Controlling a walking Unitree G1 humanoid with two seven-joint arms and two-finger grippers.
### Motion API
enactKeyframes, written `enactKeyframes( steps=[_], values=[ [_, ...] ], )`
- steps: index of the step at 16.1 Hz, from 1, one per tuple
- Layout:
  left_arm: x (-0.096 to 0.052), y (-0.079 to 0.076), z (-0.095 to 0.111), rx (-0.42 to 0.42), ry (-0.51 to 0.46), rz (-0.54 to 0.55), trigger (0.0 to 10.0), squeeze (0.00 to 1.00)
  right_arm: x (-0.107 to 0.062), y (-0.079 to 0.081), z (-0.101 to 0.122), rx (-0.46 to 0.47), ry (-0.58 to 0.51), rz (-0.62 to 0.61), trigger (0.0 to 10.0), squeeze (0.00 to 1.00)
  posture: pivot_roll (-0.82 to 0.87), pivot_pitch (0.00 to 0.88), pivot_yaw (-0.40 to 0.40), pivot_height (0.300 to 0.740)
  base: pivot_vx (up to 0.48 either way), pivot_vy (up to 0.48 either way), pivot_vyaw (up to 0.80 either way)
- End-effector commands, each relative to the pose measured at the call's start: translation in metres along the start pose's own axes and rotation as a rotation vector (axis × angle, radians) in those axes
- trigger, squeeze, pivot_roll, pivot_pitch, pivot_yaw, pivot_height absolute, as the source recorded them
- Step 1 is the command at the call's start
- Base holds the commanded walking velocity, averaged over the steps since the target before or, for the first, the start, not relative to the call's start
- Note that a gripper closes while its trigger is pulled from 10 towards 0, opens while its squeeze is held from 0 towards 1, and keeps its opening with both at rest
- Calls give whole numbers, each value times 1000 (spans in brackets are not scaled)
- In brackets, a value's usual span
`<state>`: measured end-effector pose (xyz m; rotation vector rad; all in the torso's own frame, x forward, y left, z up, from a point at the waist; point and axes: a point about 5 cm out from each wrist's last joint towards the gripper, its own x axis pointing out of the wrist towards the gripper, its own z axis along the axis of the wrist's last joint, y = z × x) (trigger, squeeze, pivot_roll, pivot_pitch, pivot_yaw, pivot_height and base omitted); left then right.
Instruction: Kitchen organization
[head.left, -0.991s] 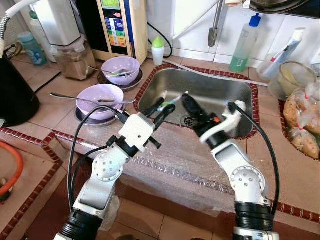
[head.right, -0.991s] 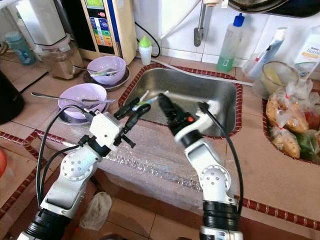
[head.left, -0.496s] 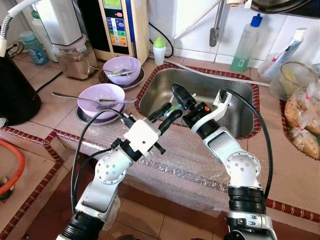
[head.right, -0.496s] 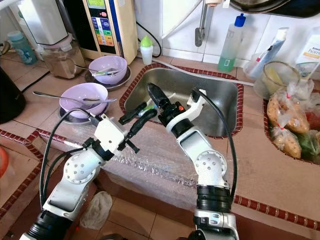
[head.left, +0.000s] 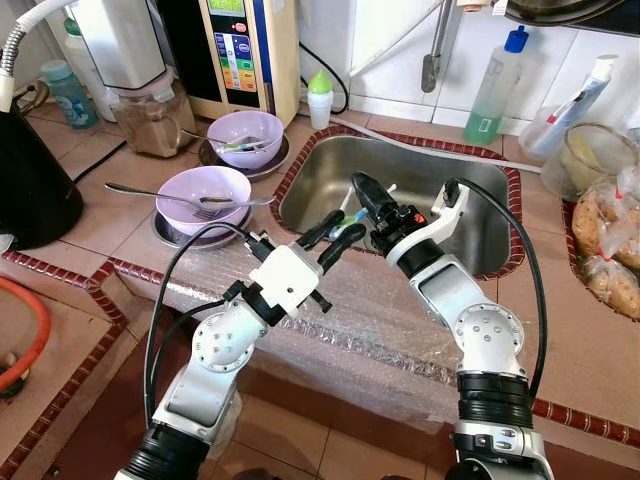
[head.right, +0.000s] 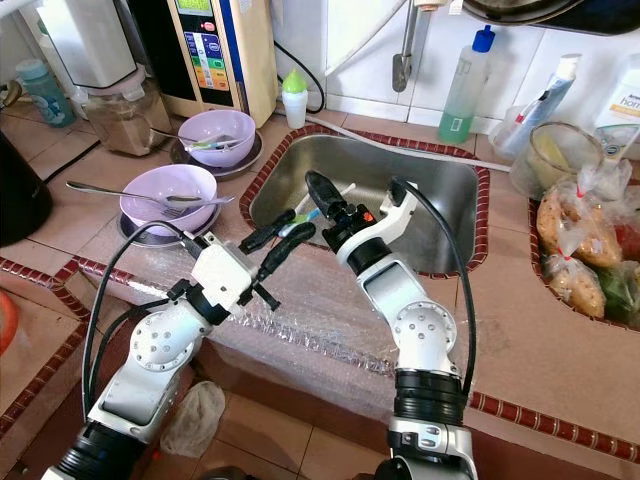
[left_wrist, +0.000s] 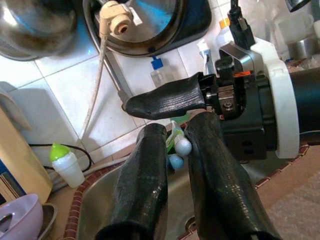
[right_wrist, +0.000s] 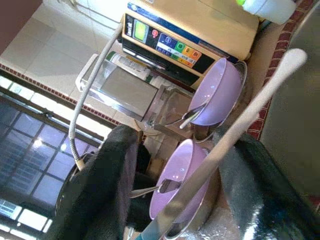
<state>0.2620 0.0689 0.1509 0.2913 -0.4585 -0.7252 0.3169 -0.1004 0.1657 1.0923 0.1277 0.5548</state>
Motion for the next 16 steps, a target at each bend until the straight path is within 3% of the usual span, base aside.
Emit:
enactKeyframes(
  steps=[1, 14, 15, 16],
  values=[
    [0, 0, -3, 6, 18, -4, 10000, 0, 2, 5, 5, -11, -25, 11, 0, 0, -44, 20, 42, 740, 0, 0, 0],
    [-3, 1, -14, -6, 68, 3, 10000, 0, 4, -12, 18, -106, -123, -127, 0, 0, -39, 20, 38, 740, 0, 0, 0],
    [-3, 2, -15, -34, 68, 12, 10000, 1000, 4, -12, 19, -110, -127, -126, 0, 0, -38, 20, 37, 740, 0, 0, 0],
    [-4, 3, -15, -36, 70, 13, 10000, 1000, 5, -12, 19, -120, -129, -127, 0, 0, -36, 20, 38, 740, 0, 0, 0]
  ],
)
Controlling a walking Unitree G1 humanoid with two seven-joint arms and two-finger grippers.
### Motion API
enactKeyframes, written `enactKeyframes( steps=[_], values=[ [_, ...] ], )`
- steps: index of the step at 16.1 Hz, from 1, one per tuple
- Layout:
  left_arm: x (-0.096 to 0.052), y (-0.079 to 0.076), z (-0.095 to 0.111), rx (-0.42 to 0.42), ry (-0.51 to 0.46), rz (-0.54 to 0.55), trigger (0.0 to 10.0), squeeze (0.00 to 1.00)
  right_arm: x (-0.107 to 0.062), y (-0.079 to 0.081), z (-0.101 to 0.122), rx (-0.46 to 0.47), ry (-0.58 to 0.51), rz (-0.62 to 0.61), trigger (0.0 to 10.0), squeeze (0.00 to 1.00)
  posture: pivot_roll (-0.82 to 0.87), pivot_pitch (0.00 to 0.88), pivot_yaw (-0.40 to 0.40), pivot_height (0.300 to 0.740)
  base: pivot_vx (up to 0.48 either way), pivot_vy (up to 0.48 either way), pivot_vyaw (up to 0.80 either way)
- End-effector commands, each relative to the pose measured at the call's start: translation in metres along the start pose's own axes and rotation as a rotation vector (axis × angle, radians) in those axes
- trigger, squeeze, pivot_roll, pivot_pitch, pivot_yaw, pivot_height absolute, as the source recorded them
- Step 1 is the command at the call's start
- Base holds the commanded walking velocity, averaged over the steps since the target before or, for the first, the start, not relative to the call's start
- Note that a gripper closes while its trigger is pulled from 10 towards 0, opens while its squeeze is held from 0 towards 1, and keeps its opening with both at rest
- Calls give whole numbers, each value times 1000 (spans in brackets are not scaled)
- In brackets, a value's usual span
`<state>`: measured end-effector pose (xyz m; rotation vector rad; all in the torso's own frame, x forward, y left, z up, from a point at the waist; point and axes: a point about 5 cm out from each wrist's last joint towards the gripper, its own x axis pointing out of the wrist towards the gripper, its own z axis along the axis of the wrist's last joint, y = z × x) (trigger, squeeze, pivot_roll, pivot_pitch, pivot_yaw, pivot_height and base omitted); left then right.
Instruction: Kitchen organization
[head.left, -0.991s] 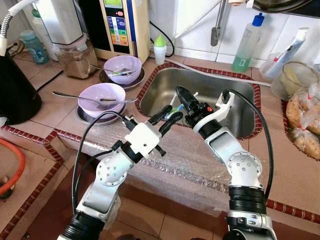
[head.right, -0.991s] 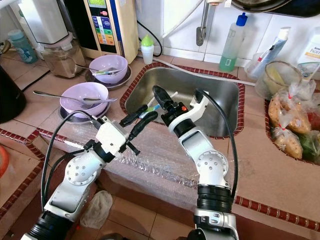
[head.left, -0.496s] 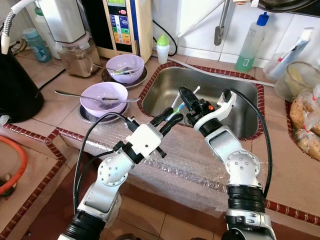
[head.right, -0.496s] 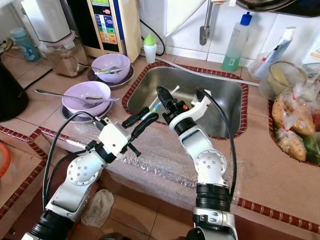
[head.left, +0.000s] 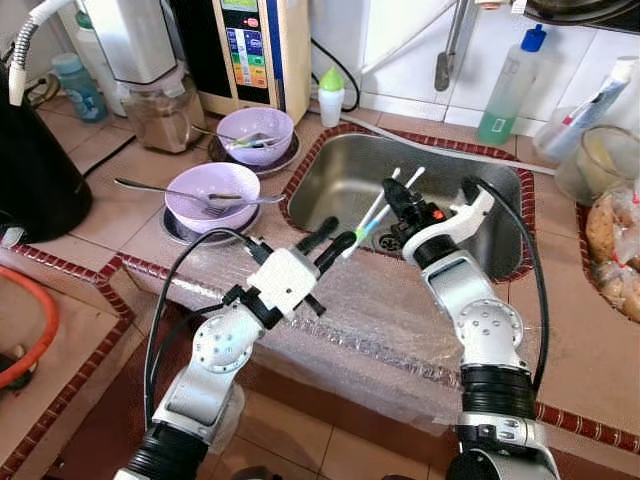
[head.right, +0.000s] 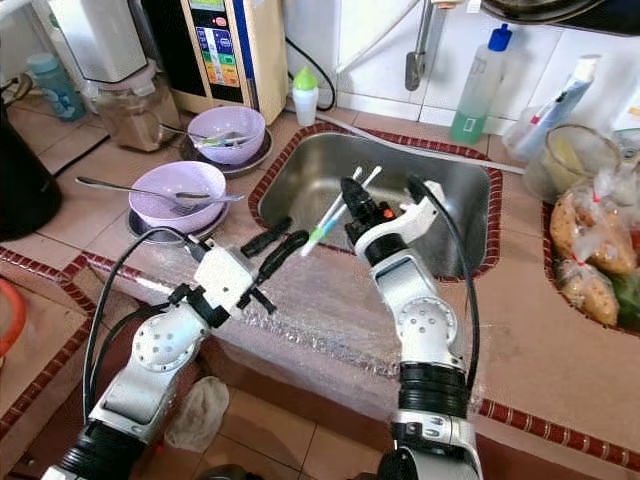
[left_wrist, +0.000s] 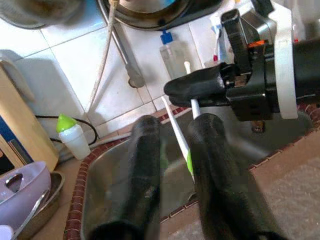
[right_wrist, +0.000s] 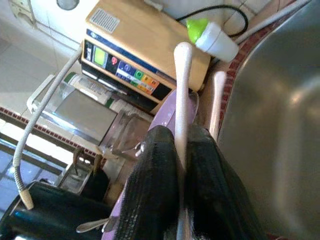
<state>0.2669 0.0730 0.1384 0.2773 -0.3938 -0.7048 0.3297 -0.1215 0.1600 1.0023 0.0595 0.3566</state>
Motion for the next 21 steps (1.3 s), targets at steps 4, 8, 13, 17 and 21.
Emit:
enactKeyframes(
  steps=[4, 8, 13, 17, 21],
  values=[
    [-1, 3, -4, -22, 36, -21, 10000, 1000, 14, 2, 11, -295, -63, -20, 0, 0, -30, 28, 41, 740, 0, 0, 0],
    [-16, -1, -11, -84, 123, -64, 10000, 1000, 33, -9, 22, -931, -66, -18, 0, 0, -4, 42, 46, 740, 0, 0, 0],
    [-32, 6, -16, -240, 227, 30, 10000, 1000, 30, -43, 9, -1197, 84, -44, 7804, 1000, 46, 49, 34, 740, 0, 0, 0],
    [-40, -1, -16, -291, 297, -24, 10000, 1000, 25, -52, -5, -1207, 150, 13, 10000, 1000, 65, 52, 38, 740, 0, 0, 0],
    [-39, 4, -17, -259, 314, -25, 10000, 1000, 17, -51, -9, -1260, 168, 136, 10000, 1000, 45, 42, 45, 740, 0, 0, 0]
  ],
)
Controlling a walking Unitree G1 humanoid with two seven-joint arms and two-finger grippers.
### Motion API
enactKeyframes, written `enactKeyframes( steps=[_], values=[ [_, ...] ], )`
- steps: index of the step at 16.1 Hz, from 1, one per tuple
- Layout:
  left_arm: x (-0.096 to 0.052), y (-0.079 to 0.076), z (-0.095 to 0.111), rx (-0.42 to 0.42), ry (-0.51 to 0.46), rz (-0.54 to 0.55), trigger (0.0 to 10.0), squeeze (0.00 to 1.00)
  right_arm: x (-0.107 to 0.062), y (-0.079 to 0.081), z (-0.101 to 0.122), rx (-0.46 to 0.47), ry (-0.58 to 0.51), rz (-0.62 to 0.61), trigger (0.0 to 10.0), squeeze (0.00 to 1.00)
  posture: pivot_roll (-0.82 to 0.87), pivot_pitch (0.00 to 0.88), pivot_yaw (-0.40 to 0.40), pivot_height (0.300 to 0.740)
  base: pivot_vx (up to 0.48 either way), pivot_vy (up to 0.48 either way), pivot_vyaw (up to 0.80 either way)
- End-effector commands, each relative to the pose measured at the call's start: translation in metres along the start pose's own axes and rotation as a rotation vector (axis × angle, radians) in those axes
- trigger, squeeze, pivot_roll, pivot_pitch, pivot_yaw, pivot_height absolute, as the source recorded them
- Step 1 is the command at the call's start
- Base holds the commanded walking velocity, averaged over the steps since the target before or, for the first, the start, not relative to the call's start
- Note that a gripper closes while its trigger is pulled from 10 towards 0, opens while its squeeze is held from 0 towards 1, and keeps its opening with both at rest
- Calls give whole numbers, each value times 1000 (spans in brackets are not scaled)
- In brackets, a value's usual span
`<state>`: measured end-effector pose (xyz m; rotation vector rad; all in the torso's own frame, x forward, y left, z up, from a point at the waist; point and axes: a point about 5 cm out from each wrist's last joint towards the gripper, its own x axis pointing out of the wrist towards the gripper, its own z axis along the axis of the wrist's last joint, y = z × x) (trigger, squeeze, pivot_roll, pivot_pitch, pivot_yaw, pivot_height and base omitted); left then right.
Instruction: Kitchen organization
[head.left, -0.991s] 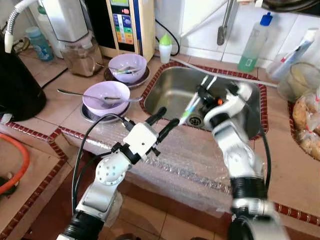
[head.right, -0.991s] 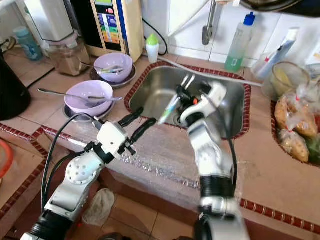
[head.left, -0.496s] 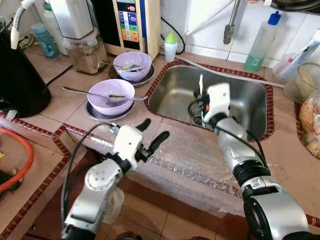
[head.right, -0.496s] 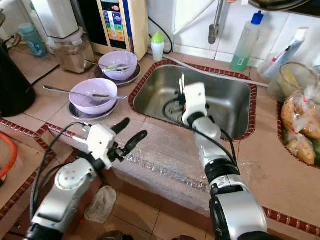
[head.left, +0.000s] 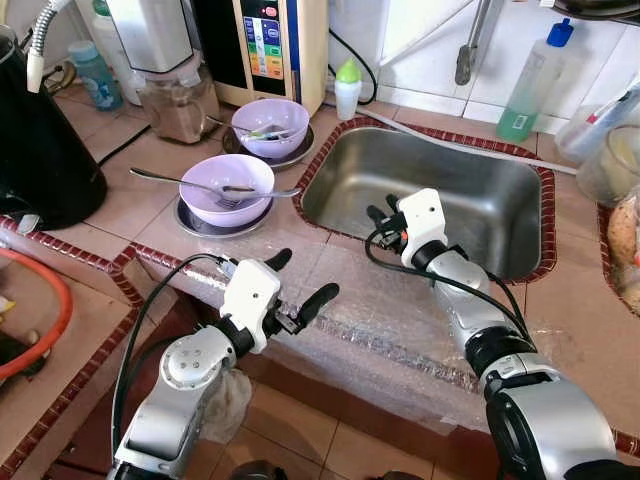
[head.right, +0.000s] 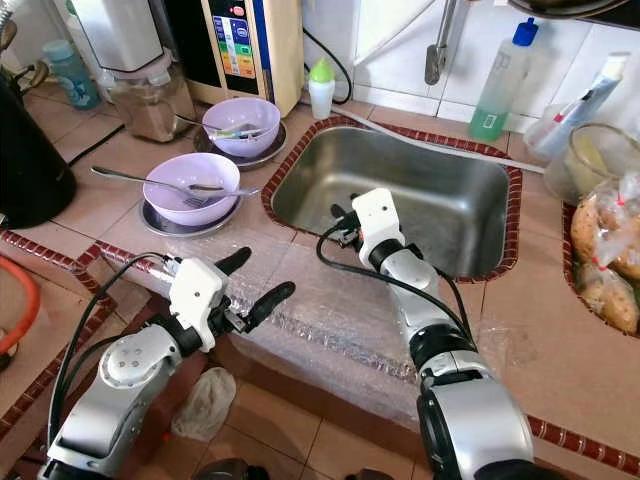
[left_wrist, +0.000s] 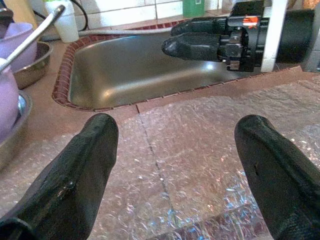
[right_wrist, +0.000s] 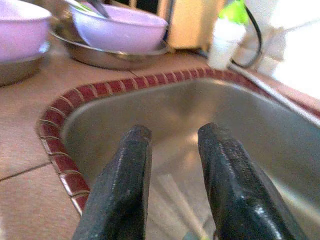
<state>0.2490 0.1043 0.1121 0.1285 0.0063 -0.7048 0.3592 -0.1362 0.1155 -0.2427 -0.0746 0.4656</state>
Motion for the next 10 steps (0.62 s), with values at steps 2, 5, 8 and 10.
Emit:
enactKeyframes(
  steps=[2, 5, 8, 10],
  values=[
    [3, 7, 6, 37, -6, 54, 10000, 1000, -5, 12, 8, -16, -89, 82, 10000, 1000, 27, 27, 45, 740, 0, 0, 0],
    [1, 26, 18, 46, -72, 239, 10000, 702, -23, 19, 13, 60, -179, 15, 10000, 1000, 17, 7, 35, 740, 0, 0, 0],
    [-17, 44, 23, -13, -118, 459, 10000, 0, -52, 24, 16, 148, -216, -172, 10000, 1000, 9, 3, 29, 740, 0, 0, 0],
    [-23, 45, 22, -20, -116, 488, 10000, 0, -66, 26, 17, 154, -211, -245, 10000, 1000, -3, 4, 30, 740, 0, 0, 0]
  ],
)
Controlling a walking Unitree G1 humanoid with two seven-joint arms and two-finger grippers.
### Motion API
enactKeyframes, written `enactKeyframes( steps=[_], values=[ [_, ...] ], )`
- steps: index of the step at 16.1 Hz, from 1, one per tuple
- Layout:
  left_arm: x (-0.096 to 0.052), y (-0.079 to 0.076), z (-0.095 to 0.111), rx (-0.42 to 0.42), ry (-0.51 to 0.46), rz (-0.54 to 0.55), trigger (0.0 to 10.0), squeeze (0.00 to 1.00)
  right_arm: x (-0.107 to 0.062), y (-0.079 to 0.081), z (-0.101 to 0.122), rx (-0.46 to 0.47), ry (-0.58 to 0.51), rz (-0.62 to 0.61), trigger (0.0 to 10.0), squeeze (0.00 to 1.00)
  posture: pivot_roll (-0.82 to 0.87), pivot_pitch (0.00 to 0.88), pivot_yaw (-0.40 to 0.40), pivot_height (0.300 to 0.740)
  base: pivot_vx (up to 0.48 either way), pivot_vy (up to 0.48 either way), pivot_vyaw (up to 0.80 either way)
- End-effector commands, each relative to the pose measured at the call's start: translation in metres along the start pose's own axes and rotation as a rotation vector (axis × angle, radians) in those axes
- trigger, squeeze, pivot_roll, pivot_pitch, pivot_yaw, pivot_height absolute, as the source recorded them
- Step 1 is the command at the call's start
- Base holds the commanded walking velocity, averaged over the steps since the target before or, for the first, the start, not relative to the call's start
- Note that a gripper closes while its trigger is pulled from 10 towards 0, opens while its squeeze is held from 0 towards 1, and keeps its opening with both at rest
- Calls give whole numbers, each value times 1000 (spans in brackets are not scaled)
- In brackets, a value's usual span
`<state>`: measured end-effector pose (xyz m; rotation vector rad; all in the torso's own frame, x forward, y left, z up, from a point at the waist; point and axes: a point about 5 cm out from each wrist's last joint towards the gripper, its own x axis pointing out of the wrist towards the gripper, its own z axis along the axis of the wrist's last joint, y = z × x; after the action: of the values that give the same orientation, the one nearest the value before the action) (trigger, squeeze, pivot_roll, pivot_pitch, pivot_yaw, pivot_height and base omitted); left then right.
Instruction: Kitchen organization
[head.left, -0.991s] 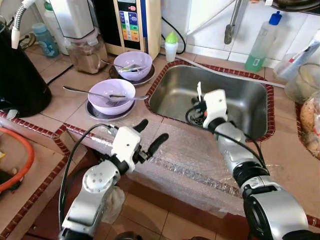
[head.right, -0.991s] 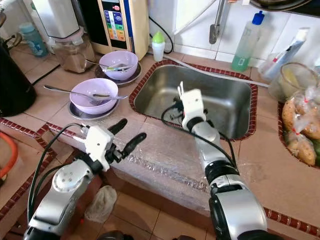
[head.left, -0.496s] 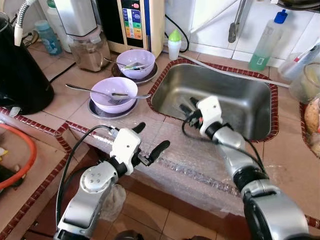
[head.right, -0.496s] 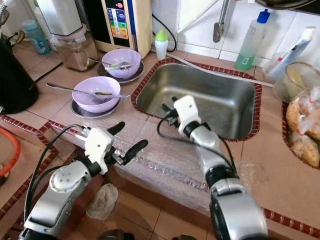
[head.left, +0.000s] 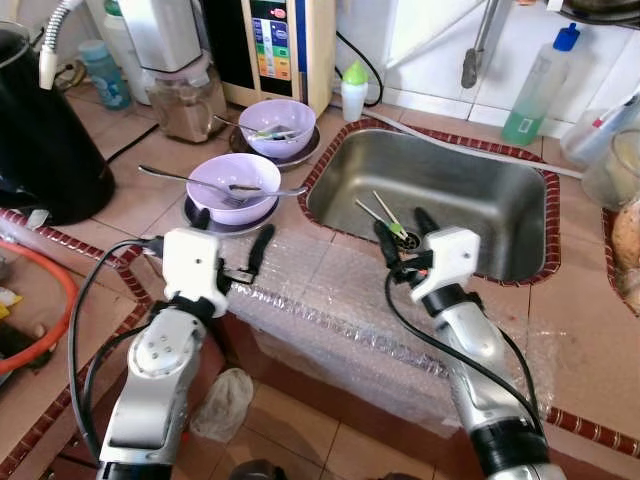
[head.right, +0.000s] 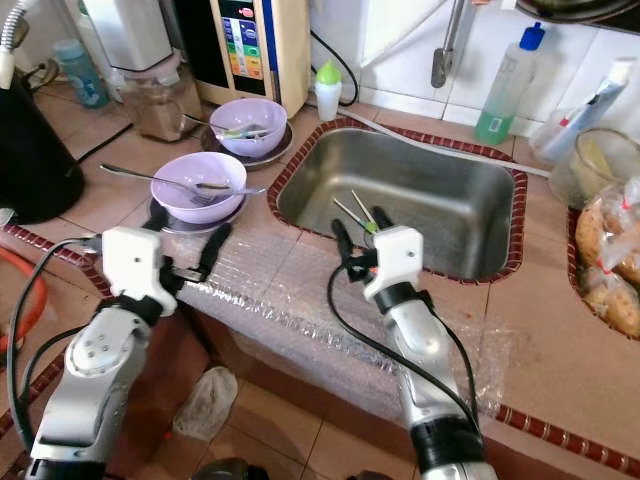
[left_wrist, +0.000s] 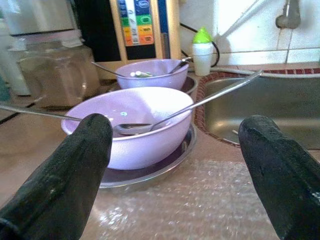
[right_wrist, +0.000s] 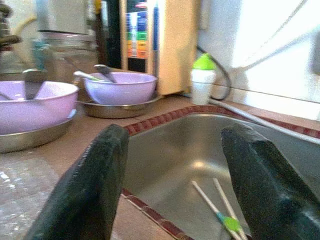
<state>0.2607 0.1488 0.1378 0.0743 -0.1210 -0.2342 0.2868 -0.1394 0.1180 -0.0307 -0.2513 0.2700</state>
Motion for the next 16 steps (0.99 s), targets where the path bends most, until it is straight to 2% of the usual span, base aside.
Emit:
enactKeyframes(
  steps=[1, 3, 6, 10, 12, 13, 14, 15, 16],
  values=[
    [-3, 1, 2, -7, -4, 8, 10000, 0, -5, -2, 7, -12, -11, -55, 10000, 1000, -11, 4, 32, 740, 0, 0, 0],
    [-2, -3, 4, -9, -14, -8, 10000, 0, -11, -3, 6, -3, 48, -94, 10000, 1000, -27, 1, 36, 740, 0, 0, -200],
    [3, -3, 11, -12, -30, -11, 10000, 0, -11, -5, 11, -21, 59, -102, 10000, 1000, -37, 3, 44, 740, 0, 0, -800],
    [-4, -3, 7, -24, 0, -11, 10000, 0, -12, -6, 13, -14, 77, -127, 10000, 1000, -33, 9, 48, 740, 0, 132, -720],
    [-4, -7, 9, -21, -2, -16, 10000, 0, -10, -5, 15, -20, 70, -124, 10000, 1000, -24, 2, 42, 740, 0, 251, 0],
    [-4, -7, 10, -22, -5, -14, 10000, 0, -9, -5, 15, -23, 71, -124, 10000, 871, -24, 2, 42, 740, 0, 251, 0],
    [-3, -6, 12, -22, -10, -12, 10000, 0, -8, -5, 15, -27, 70, -127, 10000, 220, -23, 0, 42, 740, 0, 311, 0],
    [-3, -6, 13, -21, -13, -12, 10000, 0, -7, -5, 16, -30, 67, -127, 10000, 0, -22, 0, 41, 740, 0, 360, 0],
    [-2, -7, 14, -21, -18, -15, 10000, 0, -7, -5, 16, -33, 65, -130, 10000, 0, -22, 0, 41, 740, 0, 360, 0]
  ],
)
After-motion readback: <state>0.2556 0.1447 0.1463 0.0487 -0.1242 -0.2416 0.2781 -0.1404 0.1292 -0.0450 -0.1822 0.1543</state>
